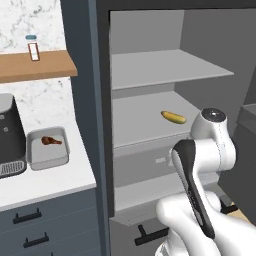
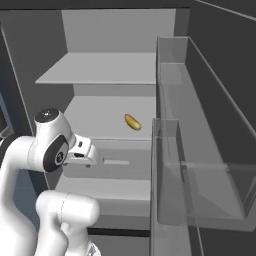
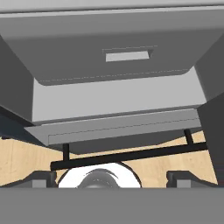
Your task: Place one cucumber and one chicken drumstick in each tupperware on the nearby counter, to pack two identical lunches.
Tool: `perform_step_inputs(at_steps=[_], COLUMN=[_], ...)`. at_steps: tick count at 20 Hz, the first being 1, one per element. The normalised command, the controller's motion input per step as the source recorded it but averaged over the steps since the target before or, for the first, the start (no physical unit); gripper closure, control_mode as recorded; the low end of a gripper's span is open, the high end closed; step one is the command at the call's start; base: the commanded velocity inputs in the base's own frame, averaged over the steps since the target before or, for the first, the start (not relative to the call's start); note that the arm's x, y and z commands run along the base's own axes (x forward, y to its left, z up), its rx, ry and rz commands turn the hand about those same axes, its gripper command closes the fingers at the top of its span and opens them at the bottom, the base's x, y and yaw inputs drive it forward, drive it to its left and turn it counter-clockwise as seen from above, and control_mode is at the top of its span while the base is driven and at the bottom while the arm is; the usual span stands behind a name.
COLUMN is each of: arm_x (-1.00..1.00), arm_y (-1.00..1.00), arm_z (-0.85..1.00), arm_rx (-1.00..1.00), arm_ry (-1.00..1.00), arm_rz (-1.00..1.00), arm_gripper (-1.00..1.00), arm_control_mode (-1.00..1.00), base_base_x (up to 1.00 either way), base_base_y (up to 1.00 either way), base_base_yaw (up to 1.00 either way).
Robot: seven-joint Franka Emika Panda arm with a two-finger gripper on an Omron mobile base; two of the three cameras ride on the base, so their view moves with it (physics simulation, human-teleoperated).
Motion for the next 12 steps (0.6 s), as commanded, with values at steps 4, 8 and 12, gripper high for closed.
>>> perform_step_inputs(at_steps=[4, 8, 12], arm_x=[0.0, 0.0, 0.0], arm_y=[0.0, 0.0, 0.0], arm_z=[0.0, 0.0, 0.0], arm_rx=[0.0, 0.0, 0.0], arm_ry=[0.0, 0.0, 0.0], arm_rz=[0.0, 0.0, 0.0], arm_gripper=[-1.0, -1.0, -1.0], arm_control_mode=[1.0, 1.0, 1.0], base_base_x=[0.05, 0.0, 0.01], base_base_y=[0.0, 0.0, 0.0], base_base_yaw=[-0.01, 0.0, 0.0])
